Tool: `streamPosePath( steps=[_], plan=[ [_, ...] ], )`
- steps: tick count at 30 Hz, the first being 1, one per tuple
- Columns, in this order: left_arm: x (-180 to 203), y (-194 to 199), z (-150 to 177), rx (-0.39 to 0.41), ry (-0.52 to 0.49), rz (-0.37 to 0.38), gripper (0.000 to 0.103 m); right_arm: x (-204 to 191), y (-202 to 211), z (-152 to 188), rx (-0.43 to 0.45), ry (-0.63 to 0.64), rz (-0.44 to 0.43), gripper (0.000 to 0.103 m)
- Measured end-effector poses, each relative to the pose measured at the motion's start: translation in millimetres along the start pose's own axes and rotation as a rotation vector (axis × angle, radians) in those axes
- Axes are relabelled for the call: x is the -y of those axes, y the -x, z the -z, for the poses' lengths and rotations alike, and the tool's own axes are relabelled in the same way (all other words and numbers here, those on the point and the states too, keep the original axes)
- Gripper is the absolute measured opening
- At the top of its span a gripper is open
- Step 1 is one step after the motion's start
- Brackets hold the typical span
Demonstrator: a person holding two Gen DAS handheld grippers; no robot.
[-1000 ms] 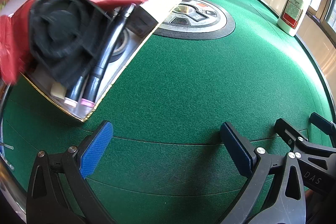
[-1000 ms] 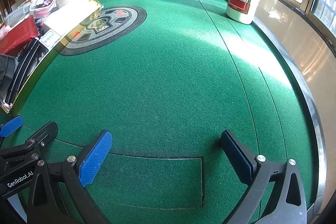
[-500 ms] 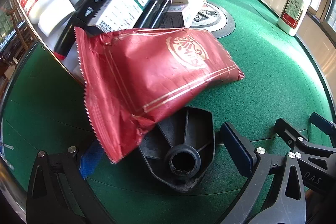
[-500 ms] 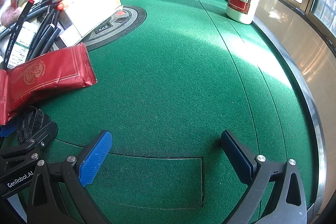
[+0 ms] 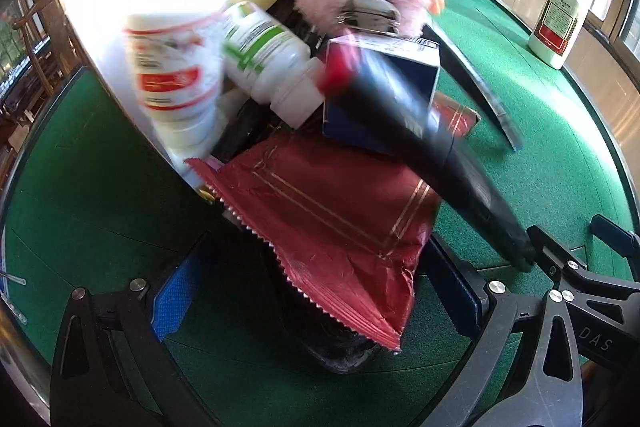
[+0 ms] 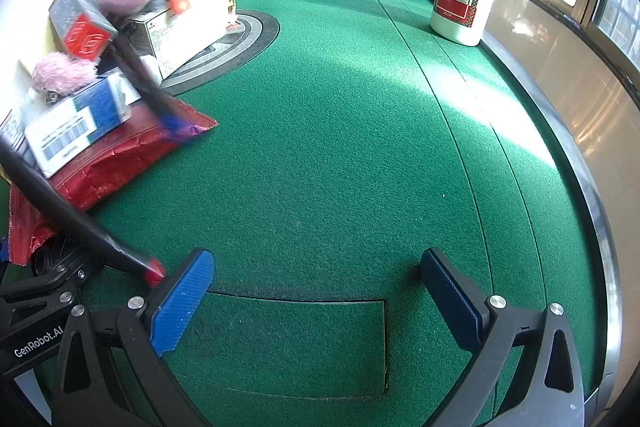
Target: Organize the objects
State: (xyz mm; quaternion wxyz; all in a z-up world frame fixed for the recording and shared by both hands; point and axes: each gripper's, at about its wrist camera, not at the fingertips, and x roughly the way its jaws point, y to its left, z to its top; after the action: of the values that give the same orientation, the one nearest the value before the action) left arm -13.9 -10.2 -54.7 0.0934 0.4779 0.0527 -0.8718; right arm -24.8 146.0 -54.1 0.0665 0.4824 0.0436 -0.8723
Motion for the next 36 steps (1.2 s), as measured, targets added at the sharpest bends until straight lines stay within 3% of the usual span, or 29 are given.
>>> streamPosePath(
  steps=[36],
  plan=[
    [-0.7, 1.8, 1.5, 0.0, 0.001, -0.001, 0.103, 0.0, 0.2, -0.1, 0.001, -0.001, 0.003, 0.103]
  ],
)
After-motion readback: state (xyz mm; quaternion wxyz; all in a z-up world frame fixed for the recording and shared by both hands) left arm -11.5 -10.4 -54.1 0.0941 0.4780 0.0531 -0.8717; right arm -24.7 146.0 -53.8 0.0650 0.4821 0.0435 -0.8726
